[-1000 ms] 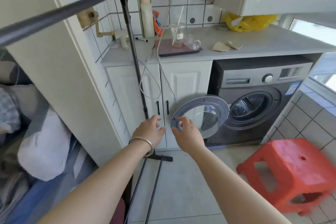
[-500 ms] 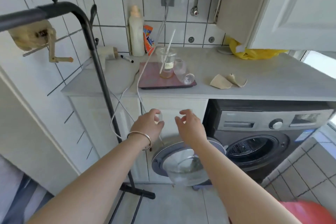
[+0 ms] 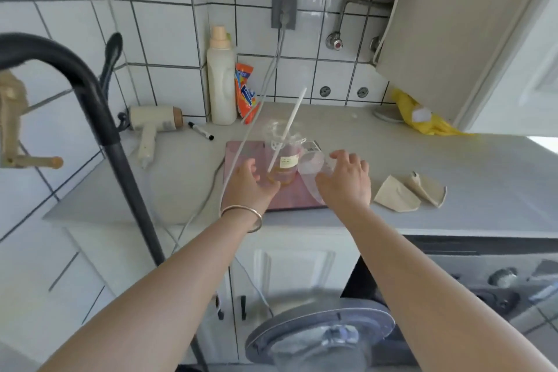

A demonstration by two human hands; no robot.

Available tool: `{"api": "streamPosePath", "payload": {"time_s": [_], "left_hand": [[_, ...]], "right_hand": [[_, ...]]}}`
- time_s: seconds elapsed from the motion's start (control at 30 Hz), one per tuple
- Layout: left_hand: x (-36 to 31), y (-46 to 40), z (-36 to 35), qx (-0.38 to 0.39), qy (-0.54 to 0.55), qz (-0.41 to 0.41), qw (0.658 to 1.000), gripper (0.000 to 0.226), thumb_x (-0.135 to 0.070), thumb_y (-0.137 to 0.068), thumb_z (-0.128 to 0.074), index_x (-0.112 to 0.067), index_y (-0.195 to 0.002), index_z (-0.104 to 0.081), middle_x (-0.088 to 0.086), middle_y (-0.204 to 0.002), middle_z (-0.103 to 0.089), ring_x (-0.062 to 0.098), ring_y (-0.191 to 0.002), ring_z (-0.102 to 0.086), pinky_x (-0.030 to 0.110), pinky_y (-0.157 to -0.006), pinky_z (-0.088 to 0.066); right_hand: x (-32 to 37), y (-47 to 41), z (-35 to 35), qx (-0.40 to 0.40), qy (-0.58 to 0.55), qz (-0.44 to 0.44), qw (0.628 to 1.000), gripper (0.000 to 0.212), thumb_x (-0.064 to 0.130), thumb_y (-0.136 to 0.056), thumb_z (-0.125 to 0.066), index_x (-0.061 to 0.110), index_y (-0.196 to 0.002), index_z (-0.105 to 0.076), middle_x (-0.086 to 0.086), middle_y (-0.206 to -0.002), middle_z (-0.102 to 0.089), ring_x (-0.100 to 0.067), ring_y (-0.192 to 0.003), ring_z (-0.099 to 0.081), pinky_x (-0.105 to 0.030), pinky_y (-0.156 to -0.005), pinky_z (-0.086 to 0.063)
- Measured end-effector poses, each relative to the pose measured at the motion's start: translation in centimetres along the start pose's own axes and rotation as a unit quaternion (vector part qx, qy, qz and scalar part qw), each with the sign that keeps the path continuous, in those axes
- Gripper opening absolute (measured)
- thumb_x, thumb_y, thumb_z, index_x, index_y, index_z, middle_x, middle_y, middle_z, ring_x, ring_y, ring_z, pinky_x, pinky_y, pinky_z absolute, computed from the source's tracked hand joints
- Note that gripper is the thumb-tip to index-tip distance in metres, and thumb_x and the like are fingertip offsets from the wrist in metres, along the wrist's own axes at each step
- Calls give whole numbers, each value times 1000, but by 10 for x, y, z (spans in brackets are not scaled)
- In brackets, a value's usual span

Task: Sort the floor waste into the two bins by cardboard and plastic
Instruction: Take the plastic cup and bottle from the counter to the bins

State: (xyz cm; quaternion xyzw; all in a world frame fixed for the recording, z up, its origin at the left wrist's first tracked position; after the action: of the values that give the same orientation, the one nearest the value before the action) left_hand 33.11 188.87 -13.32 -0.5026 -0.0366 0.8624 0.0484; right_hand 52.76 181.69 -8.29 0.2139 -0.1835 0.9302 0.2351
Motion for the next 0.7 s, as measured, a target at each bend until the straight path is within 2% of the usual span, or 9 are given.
{"api": "streamPosePath", "payload": {"time_s": [0.1,0.17,0.3,0.37,0.43,0.5,0.57,0.63,0.7], "left_hand": [[2,-34,-16,32,-1,16,999,102,-45,-64,-78,-11,-145,-27,8,-146,-41,21,-131,-46,37,-106,-41],[0,-49,-29,59,-3,9,998,110,-51,-60,-80,-13,-147,-24,6,-148,-38,23,-133,-43,33,-105,-39],[-6,-66,-50,82,44,-11,996,111,-43,-56,-85,-14,-143,-23,6,-145,-38,23,-127,-47,38,-102,-45],[-6,-69,-56,91,94,5,991,109,-34,-57,-87,-14,-142,-23,3,-140,-40,19,-111,-56,42,-95,-51],[-8,-69,-60,103,145,17,984,96,-24,-59,-87,-18,-135,-29,1,-129,-47,12,-91,-60,44,-83,-57],[-15,-69,-59,100,143,1,985,82,-23,-62,-86,-26,-122,-31,0,-119,-53,15,-89,-61,35,-74,-59],[-23,-68,-57,95,120,-18,988,77,-27,-66,-84,-26,-123,-32,-5,-110,-50,14,-90,-56,17,-64,-49],[-28,-65,-56,87,116,-21,989,80,-33,-66,-84,-22,-126,-33,-7,-107,-46,13,-89,-52,19,-68,-44],[-34,-61,-59,88,133,-21,987,78,-37,-61,-86,-26,-119,-35,-6,-110,-51,15,-92,-58,28,-76,-49]], "right_hand": [[1,-32,-22,63,64,-46,995,61,36,-82,-56,16,-135,-35,-10,-135,-42,-30,-128,-35,-39,-99,-38],[0,-49,-33,92,89,-68,989,66,41,-80,-58,15,-137,-33,-11,-137,-41,-30,-129,-35,-39,-99,-40],[-7,-67,-53,133,77,-119,981,66,43,-78,-60,14,-133,-37,-10,-135,-44,-30,-128,-41,-39,-95,-42],[-10,-70,-63,149,55,-138,978,63,45,-78,-60,13,-130,-41,-8,-132,-49,-29,-123,-48,-36,-90,-43],[-14,-71,-71,164,34,-156,973,62,48,-79,-58,13,-128,-43,-6,-126,-56,-28,-115,-56,-32,-81,-43],[-17,-73,-72,168,24,-166,971,65,53,-77,-58,12,-126,-45,-5,-120,-60,-27,-109,-60,-31,-76,-42],[-21,-75,-71,163,10,-168,972,67,52,-74,-60,11,-124,-46,-5,-118,-60,-27,-107,-60,-31,-76,-43],[-28,-75,-66,151,-36,-174,972,64,48,-74,-62,10,-124,-48,-7,-114,-61,-27,-102,-60,-29,-75,-43],[-42,-73,-57,137,-100,-182,968,67,48,-72,-63,9,-125,-49,-8,-108,-61,-27,-94,-58,-28,-74,-42]]}}
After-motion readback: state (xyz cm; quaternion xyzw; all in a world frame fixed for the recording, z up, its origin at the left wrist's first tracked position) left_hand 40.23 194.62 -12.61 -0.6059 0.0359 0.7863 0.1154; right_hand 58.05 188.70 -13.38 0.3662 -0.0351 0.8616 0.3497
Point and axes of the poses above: each hand's wrist, its own y-axis away from the middle knuckle, its own z-axis out of the back of the hand, x = y × z, the point moved 10 cm from there along -y, towards the middle knuckle
